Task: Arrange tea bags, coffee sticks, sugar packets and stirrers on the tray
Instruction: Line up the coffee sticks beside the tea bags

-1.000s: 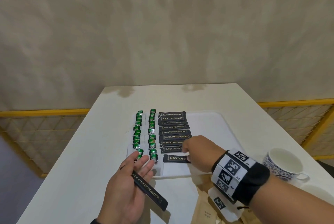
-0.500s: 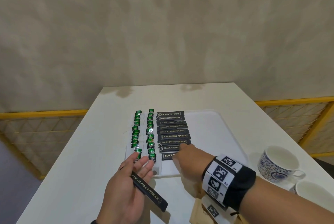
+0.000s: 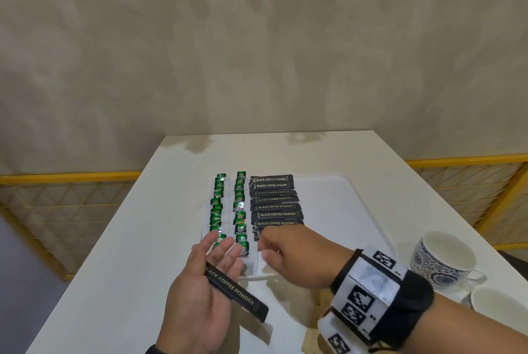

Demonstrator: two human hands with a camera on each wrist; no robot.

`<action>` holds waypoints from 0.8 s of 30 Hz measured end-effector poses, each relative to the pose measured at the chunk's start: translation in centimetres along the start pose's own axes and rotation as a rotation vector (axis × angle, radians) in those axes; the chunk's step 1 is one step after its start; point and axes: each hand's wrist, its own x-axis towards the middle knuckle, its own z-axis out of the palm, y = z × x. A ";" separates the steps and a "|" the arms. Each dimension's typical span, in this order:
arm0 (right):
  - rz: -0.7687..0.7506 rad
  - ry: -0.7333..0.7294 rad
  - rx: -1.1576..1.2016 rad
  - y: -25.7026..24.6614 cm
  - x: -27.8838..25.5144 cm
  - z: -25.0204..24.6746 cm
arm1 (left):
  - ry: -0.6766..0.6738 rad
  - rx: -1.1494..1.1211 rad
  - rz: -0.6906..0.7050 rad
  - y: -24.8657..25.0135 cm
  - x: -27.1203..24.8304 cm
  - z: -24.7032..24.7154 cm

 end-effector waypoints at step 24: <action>0.315 -0.050 0.000 3.5 0.6 -0.6 | 0.005 0.244 0.179 0.3 0.4 -1.7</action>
